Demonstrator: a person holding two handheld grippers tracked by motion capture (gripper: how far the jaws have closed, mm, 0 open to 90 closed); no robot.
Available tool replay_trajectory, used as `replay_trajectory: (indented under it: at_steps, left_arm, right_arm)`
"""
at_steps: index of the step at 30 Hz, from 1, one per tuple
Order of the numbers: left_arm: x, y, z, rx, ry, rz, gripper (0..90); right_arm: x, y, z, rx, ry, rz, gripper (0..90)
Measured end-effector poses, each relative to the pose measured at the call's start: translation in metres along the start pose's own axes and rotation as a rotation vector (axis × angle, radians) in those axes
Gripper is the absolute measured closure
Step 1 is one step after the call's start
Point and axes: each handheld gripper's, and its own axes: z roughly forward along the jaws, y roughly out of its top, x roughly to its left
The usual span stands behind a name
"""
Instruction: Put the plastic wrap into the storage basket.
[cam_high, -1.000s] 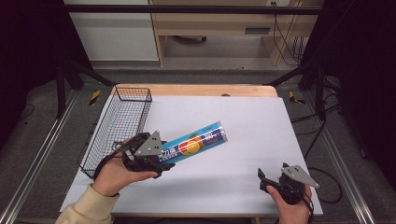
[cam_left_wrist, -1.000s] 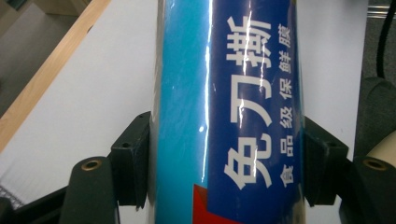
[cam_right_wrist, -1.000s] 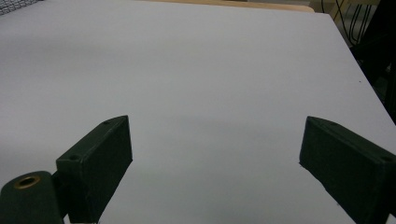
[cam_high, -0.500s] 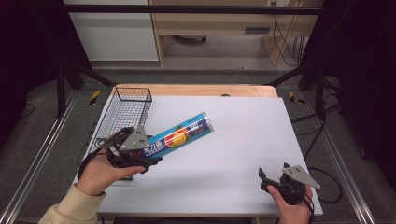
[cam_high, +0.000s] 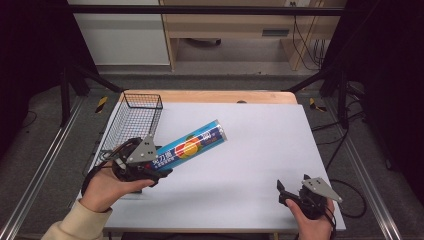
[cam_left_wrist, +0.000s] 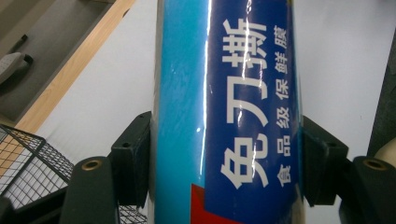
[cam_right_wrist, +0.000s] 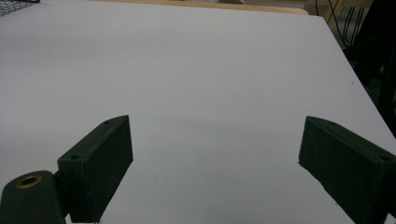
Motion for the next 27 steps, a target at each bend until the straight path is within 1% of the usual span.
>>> replay_trajectory:
  at_steps: [1, 2, 3, 4, 5, 12, 14, 15, 19, 22, 25, 26, 27]
  left_arm:
    - [0.001, -0.002, -0.002, -0.020, 0.002, 0.007, 32.0]
    - [0.001, -0.002, -0.002, -0.020, 0.002, 0.007, 32.0]
    - [0.002, -0.004, -0.003, -0.038, 0.004, -0.005, 32.0]
    - [0.002, -0.004, -0.003, -0.038, 0.004, -0.005, 32.0]
    - [0.002, -0.005, -0.004, -0.042, 0.012, -0.014, 32.0]
    - [0.002, -0.011, -0.010, -0.037, 0.030, -0.036, 32.0]
    - [0.003, -0.014, -0.014, -0.040, 0.040, -0.059, 32.0]
    - [0.003, -0.014, -0.014, -0.040, 0.040, -0.059, 32.0]
    - [0.003, -0.017, -0.018, -0.023, 0.075, -0.081, 32.0]
    - [0.003, -0.019, -0.020, -0.022, 0.080, -0.093, 32.0]
    - [0.002, -0.021, -0.025, -0.024, 0.101, -0.104, 32.0]
    - [0.002, -0.021, -0.025, -0.024, 0.101, -0.104, 32.0]
    - [0.002, -0.022, -0.027, -0.029, 0.105, -0.113, 32.0]
  right_arm:
    - [0.000, 0.000, 0.000, -0.001, -0.001, 0.001, 10.3]
    - [0.000, 0.000, 0.000, -0.001, -0.001, 0.001, 10.3]
    - [0.000, 0.000, 0.001, 0.001, -0.002, 0.000, 10.4]
    - [0.000, 0.000, 0.001, 0.001, -0.002, 0.000, 10.4]
    - [0.000, 0.000, 0.000, 0.001, -0.002, 0.001, 10.5]
    - [0.000, 0.000, 0.000, 0.001, -0.006, 0.000, 10.7]
    - [0.000, 0.000, 0.000, 0.002, -0.003, 0.003, 10.7]
    - [0.000, 0.000, 0.000, 0.002, -0.003, 0.003, 10.7]
    - [0.000, 0.000, 0.000, 0.003, -0.003, 0.002, 11.0]
    - [0.000, 0.000, 0.000, 0.003, -0.004, 0.002, 11.0]
    - [0.000, 0.000, 0.000, 0.003, -0.006, 0.000, 11.0]
    - [0.000, 0.000, 0.000, 0.003, -0.006, 0.000, 11.0]
    - [0.000, 0.000, 0.000, 0.004, -0.004, 0.000, 11.1]
